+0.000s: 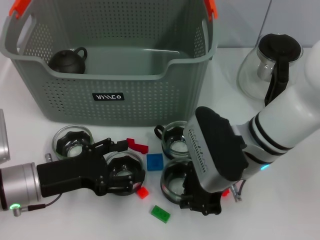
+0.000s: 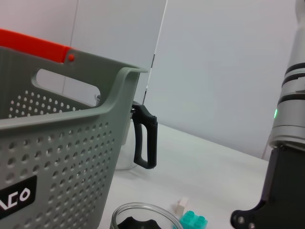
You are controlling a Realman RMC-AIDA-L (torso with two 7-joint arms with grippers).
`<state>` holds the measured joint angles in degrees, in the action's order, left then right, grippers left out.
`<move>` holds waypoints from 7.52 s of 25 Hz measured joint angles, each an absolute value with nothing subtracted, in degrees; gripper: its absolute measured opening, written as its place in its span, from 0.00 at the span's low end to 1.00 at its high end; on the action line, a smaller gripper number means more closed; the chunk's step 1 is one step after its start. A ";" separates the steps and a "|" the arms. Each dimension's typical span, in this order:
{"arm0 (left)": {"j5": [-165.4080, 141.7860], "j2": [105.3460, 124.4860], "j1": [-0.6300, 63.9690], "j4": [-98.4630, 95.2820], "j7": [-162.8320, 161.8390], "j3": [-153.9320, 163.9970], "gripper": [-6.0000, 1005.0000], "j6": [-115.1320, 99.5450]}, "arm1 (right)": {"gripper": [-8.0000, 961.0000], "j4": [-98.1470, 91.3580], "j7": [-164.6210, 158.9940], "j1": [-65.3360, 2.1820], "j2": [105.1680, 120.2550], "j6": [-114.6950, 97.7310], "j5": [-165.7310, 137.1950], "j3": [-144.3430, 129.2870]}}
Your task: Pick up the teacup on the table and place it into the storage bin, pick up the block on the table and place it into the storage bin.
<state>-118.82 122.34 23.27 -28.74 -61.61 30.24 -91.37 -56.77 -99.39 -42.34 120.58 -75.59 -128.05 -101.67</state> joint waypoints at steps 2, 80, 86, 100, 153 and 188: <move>-118.83 122.34 23.28 -28.74 -61.61 30.24 0.92 -91.46 | 0.07 -58.75 -100.21 -41.54 120.40 -78.37 -128.10 -100.08; -116.63 122.35 23.79 -28.57 -61.96 30.06 0.91 -91.25 | 0.39 -29.13 -98.60 -65.38 120.65 -36.60 -124.07 -75.97; -116.63 122.34 23.63 -28.57 -61.97 29.54 0.91 -91.41 | 0.60 -47.48 -105.42 -56.88 120.45 -43.13 -123.85 -78.21; -116.81 122.34 23.28 -28.65 -61.67 29.44 0.91 -91.68 | 0.67 -91.41 -107.87 -34.18 119.90 -91.53 -114.09 -69.28; -116.99 122.43 22.78 -28.21 -61.52 29.33 0.90 -90.97 | 0.97 -52.50 -113.55 -49.55 120.97 -65.15 -136.57 -103.66; -117.07 122.43 22.14 -28.24 -61.43 28.74 0.90 -90.87 | 0.10 -66.09 -115.97 -43.79 120.25 -78.26 -137.43 -98.79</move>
<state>-117.07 122.43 22.14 -28.24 -61.43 28.74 -90.87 -66.09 -115.97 -43.79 120.25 -78.26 -137.43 -98.79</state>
